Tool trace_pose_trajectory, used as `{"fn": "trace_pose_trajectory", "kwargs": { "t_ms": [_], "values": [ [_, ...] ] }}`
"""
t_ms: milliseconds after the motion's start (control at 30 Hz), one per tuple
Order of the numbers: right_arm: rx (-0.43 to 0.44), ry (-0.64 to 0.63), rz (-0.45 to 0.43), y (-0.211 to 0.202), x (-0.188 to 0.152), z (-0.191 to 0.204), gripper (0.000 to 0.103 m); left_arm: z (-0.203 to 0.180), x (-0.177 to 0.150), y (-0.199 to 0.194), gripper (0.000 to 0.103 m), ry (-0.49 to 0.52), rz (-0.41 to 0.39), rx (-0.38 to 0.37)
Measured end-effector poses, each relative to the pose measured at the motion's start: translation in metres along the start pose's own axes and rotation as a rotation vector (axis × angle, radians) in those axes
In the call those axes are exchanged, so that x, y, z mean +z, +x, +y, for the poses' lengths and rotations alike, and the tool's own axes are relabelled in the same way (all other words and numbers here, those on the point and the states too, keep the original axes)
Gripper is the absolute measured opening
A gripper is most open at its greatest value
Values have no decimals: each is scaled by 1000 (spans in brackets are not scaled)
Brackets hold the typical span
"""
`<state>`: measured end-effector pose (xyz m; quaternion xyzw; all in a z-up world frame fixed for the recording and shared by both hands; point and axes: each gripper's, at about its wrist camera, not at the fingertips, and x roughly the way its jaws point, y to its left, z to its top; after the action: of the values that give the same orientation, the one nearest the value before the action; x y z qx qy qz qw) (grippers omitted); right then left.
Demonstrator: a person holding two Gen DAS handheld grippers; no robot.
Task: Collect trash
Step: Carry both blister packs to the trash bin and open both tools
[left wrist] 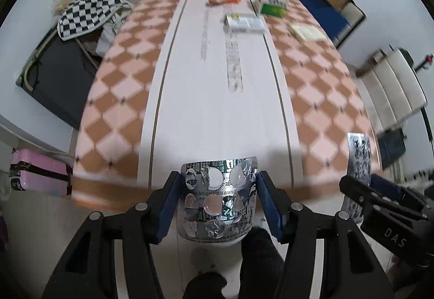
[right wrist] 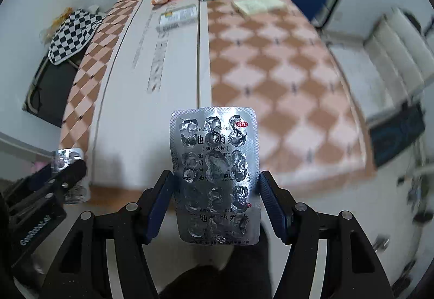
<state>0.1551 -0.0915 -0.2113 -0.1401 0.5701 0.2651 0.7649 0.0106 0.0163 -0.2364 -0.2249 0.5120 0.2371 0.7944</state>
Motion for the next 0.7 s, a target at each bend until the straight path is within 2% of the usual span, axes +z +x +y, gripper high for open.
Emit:
{"fn": "trace_pose_trajectory", "kwargs": {
  "t_ms": [133,300,467,567,700],
  "values": [
    [32,71,91,11,-69,-4,66,7,-50,9,54,14,88,-44],
    [35,115,206,49,-140,-11,66,7,-103,51,54,29,193,-38],
    [22,131,299,122,-191,-25,66,12,-146,141,55,7,314,-19],
    [11,124,340,175,-216,-37,66,13,-160,196,55,5,351,9],
    [24,162,378,254,-241,-56,66,14,-172,271,56,-14,400,-1]
  ]
}}
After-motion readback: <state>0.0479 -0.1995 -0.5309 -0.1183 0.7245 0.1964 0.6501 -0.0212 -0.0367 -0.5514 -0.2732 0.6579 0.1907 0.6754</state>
